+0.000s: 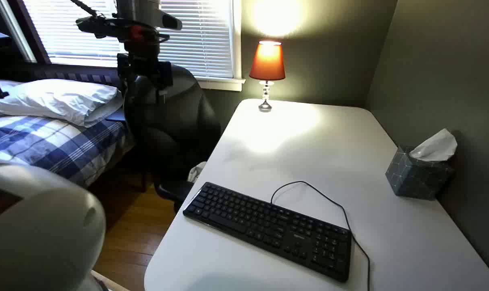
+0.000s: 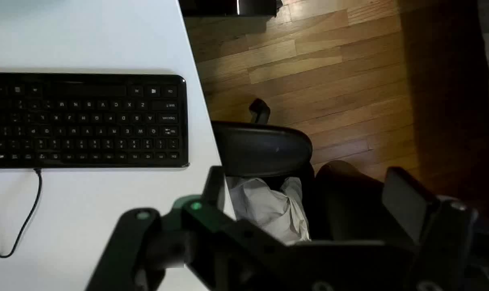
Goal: Press a key on the keyboard
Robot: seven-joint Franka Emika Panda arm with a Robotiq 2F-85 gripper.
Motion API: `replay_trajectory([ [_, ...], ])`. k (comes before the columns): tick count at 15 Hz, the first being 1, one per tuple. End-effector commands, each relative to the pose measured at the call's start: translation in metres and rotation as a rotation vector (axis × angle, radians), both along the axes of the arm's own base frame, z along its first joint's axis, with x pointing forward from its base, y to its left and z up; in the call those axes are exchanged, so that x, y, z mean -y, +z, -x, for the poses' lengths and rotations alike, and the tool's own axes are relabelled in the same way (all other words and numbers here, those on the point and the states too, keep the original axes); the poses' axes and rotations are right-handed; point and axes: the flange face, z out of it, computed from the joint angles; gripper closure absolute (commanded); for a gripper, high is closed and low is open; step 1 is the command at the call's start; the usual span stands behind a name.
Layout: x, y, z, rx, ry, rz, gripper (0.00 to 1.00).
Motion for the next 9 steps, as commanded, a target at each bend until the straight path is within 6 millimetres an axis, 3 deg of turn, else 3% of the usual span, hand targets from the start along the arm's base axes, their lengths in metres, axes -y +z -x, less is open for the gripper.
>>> replay_trajectory([
  [1, 0.000, 0.000, 0.000, -0.001, 0.000, 0.000, 0.00],
  [4, 0.000, 0.000, 0.000, -0.001, 0.000, 0.000, 0.00],
  [9, 0.035, -0.032, -0.028, -0.053, -0.049, 0.066, 0.00],
])
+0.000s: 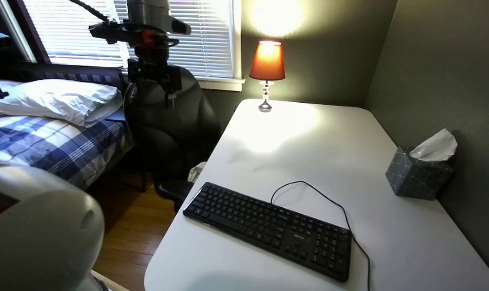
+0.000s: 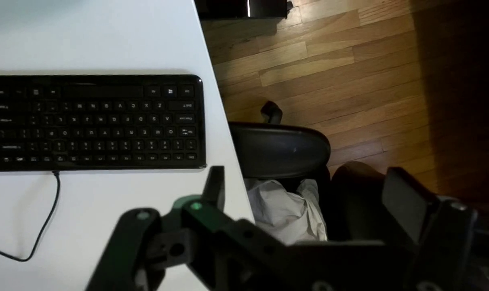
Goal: Press a key on the keyboard
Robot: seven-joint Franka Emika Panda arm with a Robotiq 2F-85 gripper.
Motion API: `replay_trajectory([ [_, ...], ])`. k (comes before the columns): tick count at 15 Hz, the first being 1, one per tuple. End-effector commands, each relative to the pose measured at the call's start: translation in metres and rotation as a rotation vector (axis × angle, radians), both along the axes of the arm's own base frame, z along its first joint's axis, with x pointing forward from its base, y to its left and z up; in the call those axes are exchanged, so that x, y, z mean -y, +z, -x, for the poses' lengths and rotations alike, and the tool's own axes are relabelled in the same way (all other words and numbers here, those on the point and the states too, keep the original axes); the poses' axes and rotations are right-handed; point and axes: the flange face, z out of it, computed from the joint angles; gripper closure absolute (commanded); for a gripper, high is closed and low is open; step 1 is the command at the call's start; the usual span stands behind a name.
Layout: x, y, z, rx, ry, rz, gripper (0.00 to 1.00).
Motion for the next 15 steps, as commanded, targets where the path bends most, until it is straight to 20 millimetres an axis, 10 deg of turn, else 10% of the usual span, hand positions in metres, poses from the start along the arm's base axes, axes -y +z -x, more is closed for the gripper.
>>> replay_trajectory([
  [1, 0.024, -0.028, -0.020, -0.039, -0.034, 0.044, 0.00],
  [15, 0.074, -0.144, -0.032, -0.151, 0.031, 0.195, 0.00],
])
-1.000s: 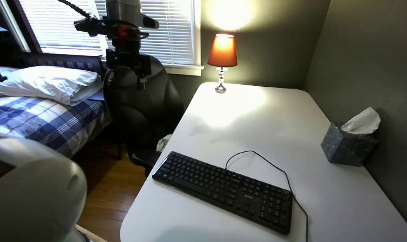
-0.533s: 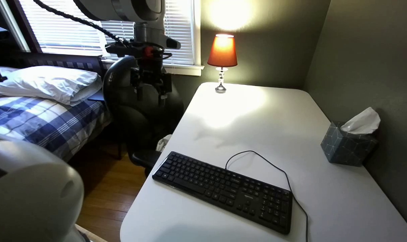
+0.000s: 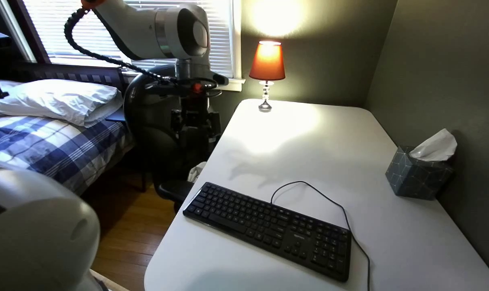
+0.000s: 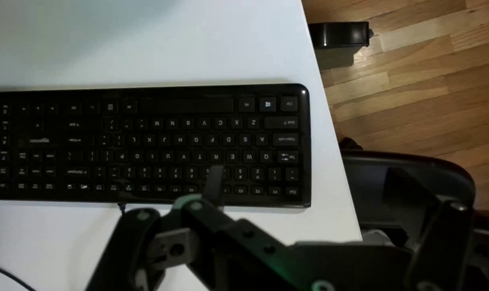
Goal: Press a key on the keyboard
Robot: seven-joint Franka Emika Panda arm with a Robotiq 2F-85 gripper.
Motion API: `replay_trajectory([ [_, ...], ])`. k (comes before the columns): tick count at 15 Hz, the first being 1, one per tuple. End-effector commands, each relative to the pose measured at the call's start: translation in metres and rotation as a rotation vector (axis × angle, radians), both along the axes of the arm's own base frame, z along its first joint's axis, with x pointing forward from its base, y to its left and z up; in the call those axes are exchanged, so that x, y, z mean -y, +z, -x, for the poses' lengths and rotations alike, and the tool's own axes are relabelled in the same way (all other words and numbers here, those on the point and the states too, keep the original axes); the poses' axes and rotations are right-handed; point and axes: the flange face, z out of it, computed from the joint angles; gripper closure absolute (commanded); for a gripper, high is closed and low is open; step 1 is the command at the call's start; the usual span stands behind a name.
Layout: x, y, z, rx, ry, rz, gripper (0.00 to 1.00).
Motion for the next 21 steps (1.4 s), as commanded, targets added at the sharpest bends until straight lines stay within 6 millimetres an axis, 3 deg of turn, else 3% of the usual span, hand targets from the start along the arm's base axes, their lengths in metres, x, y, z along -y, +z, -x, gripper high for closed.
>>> replay_trajectory([
  [1, 0.002, -0.032, 0.000, -0.002, 0.050, 0.022, 0.00],
  [2, 0.001, -0.016, 0.000, -0.004, 0.021, 0.013, 0.00],
  [7, 0.001, -0.031, -0.001, -0.014, 0.033, 0.015, 0.00],
  [18, 0.014, -0.072, -0.002, -0.059, 0.248, -0.041, 0.00],
  [19, 0.015, -0.077, -0.003, -0.059, 0.265, -0.050, 0.25],
  [21, 0.017, -0.087, -0.005, -0.070, 0.280, -0.074, 0.32],
])
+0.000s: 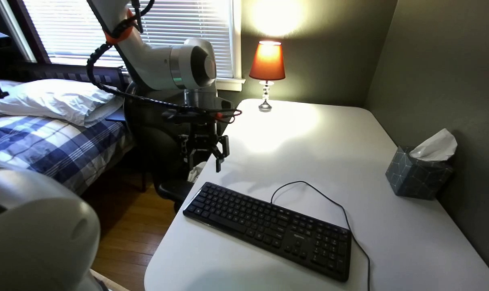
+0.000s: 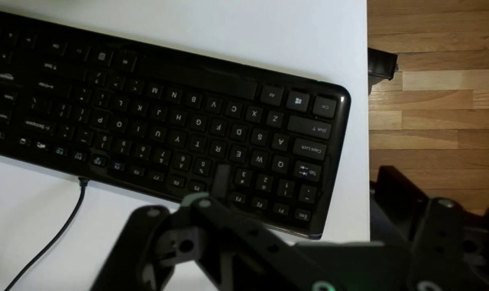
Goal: Press a key on the keyboard
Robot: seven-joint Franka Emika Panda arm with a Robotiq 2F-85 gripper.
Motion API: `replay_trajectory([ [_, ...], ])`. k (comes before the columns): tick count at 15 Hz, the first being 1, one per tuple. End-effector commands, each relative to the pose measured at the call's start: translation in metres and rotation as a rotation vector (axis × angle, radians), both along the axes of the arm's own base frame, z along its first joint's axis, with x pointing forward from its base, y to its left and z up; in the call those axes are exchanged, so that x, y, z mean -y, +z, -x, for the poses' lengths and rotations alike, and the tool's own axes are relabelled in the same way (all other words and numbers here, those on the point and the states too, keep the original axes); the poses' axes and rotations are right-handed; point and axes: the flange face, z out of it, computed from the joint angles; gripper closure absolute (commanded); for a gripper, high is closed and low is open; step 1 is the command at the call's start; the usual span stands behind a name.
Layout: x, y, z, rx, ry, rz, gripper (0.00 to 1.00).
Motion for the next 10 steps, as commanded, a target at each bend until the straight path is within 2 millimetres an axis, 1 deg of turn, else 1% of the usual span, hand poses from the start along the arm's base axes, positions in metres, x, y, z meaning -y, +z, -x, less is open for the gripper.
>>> replay_trajectory([
  [1, 0.005, -0.022, 0.001, -0.022, 0.045, -0.048, 0.42],
  [3, 0.007, -0.030, 0.003, -0.043, 0.047, -0.065, 0.58],
  [4, 0.008, -0.033, 0.004, -0.055, 0.043, -0.069, 0.65],
  [8, 0.016, -0.044, 0.008, -0.093, -0.035, -0.105, 0.96],
  [9, 0.017, -0.046, 0.008, -0.096, -0.057, -0.111, 0.99],
  [10, 0.018, -0.048, 0.008, -0.099, -0.071, -0.117, 1.00],
])
